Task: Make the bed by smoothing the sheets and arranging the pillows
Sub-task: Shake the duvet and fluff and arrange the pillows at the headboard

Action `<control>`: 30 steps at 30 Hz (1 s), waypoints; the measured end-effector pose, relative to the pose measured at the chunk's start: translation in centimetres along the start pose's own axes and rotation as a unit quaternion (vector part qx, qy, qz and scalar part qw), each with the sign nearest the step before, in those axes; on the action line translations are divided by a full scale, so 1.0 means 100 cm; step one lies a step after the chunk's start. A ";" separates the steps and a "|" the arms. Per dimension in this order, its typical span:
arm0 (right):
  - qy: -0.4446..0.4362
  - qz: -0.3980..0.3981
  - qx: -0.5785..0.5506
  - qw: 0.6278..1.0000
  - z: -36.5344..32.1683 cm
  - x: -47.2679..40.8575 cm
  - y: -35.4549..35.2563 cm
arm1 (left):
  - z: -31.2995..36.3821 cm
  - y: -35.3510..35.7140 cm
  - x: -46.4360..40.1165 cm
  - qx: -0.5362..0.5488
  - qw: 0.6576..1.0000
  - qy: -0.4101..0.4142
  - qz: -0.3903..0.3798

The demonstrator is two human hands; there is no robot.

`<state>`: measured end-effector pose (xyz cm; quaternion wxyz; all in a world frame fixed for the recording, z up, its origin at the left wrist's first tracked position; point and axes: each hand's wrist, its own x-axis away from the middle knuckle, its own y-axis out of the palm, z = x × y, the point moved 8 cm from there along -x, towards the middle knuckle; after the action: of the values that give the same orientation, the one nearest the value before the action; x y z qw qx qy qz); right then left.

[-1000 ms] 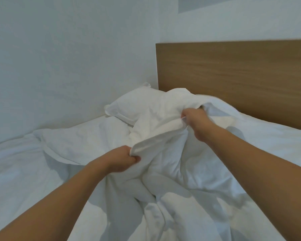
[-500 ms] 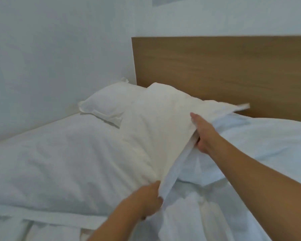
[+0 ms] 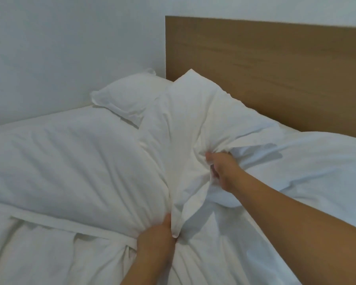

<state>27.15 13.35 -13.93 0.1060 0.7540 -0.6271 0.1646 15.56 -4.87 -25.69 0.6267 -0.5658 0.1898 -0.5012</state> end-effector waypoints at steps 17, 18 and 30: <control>-0.013 0.041 0.094 0.995 -0.083 0.139 -0.304 | 0.215 -0.069 0.215 -0.144 0.975 0.127 0.111; 0.009 0.045 0.098 0.994 -0.064 0.134 -0.316 | 0.218 -0.048 0.212 -0.153 0.977 0.119 0.084; -0.003 0.049 -0.043 0.998 -0.034 0.064 -0.338 | 0.263 -0.026 0.190 -0.179 0.974 0.138 0.016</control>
<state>60.92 15.20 -6.78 0.1283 0.7179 -0.6698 0.1398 43.75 -6.87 -9.57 0.4907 -0.5908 0.3703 -0.5225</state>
